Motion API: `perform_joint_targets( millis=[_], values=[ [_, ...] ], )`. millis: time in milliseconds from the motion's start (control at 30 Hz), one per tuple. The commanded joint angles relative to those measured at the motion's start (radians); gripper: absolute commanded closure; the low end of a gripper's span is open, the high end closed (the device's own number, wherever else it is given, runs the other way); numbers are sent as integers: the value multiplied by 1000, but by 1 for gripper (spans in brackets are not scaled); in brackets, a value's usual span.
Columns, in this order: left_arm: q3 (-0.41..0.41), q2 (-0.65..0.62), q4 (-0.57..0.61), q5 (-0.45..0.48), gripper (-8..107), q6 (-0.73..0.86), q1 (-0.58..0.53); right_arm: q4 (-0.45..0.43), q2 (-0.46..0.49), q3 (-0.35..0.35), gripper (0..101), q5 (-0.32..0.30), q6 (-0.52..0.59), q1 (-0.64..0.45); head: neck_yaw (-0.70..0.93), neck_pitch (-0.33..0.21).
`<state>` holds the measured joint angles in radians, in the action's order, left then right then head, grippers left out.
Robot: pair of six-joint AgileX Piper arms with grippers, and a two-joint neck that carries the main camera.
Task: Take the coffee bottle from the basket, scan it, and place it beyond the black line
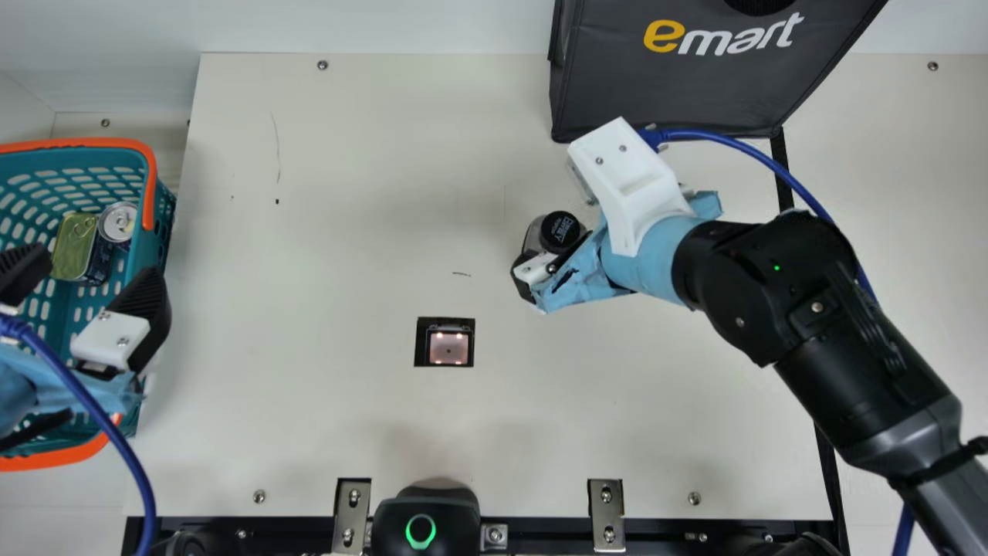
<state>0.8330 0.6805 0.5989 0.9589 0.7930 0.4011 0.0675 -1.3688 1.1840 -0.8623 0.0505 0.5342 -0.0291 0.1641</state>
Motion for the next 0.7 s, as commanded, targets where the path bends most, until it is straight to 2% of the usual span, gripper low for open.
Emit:
perform_joint_targets(
  millis=[0, 233, 667],
  values=[
    [0, 0, 0, 0, 9, 0, 0, -8, -6, -8, 10, 4, -8, 6, 2, -26],
    [0, 0, 0, 0, 9, 0, 0, -42, -30, -26, 10, 36, -40, 30, 2, -26],
    [0, 0, 0, 0, 9, 0, 0, -88, -70, -19, 10, 74, -92, 62, 2, -26]
  ],
)
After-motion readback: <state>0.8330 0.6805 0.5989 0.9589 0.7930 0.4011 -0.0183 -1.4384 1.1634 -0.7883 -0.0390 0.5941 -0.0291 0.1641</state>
